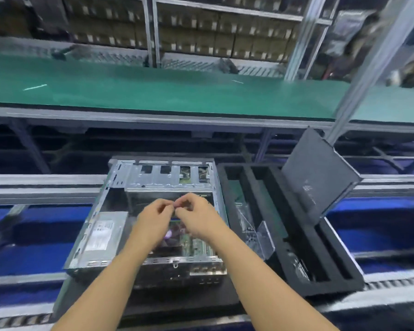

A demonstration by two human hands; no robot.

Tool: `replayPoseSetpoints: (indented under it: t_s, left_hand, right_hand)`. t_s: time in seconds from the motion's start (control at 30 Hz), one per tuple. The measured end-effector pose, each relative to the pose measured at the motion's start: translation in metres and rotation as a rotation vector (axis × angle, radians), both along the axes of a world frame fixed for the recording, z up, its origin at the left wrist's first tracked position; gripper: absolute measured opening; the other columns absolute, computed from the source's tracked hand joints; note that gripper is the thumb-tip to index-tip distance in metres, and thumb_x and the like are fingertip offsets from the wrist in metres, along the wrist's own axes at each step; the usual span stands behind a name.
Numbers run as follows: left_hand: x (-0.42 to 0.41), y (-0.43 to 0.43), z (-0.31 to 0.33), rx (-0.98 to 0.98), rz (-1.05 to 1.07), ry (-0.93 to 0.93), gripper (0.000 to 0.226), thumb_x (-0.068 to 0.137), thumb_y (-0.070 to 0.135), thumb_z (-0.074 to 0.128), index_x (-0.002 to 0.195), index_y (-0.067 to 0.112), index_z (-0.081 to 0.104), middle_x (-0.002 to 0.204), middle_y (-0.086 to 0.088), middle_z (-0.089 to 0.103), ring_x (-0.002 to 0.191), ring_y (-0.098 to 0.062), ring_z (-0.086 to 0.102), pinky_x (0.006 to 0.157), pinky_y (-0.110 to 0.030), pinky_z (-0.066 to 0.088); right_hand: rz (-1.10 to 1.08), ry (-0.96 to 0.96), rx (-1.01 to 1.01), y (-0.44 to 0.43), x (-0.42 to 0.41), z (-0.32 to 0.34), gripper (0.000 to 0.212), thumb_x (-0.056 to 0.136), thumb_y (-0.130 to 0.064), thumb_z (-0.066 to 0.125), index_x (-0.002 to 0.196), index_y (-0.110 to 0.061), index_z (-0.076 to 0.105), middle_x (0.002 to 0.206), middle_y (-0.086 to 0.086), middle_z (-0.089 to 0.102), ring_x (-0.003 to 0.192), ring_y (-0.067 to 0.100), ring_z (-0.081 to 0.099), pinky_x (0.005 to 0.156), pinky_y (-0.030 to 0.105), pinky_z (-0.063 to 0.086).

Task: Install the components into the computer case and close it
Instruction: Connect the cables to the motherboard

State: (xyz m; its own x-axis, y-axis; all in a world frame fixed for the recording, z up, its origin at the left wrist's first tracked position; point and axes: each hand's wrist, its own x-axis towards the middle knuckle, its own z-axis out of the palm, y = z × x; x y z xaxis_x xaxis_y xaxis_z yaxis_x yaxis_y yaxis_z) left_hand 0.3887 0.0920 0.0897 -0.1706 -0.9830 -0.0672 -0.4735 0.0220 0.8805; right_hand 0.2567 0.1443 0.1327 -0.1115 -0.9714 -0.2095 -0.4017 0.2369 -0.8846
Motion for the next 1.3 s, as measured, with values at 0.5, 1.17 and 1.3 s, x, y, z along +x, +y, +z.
replayPoseSetpoints:
  t_s: [0.5,1.17,1.3]
  left_hand:
    - [-0.165,0.013,-0.023,-0.176,-0.175,-0.204,0.015,0.093,0.019,0.055,0.097,0.029,0.066,0.103,0.014,0.060,0.099,-0.009,0.055,0.088,-0.033,0.043]
    - [-0.166,-0.004,-0.053,0.142,0.218,0.433,0.006,0.100,0.020,0.041,0.099,0.021,0.047,0.102,0.000,0.049,0.097,-0.017,0.049,0.089,-0.039,0.042]
    - [-0.143,-0.022,-0.054,0.017,0.165,0.231,0.003,0.095,0.021,0.047,0.096,0.020,0.045,0.098,0.010,0.042,0.097,-0.015,0.041,0.091,-0.035,0.038]
  right_hand:
    - [-0.069,-0.010,0.145,0.010,-0.158,-0.054,0.014,0.095,-0.020,0.050,0.106,-0.028,0.056,0.096,-0.004,0.065,0.061,0.007,0.050,0.042,0.013,0.038]
    - [-0.173,-0.096,0.321,-0.041,-0.106,-0.076,0.084,0.097,-0.036,0.067,0.162,-0.029,0.014,0.151,0.001,0.048,0.124,0.017,0.059,0.103,0.041,0.054]
    - [-0.214,0.120,0.309,-0.051,-0.085,-0.077,0.077,0.101,-0.033,0.061,0.161,-0.020,0.014,0.150,0.010,0.052,0.127,0.025,0.058,0.103,0.038,0.049]
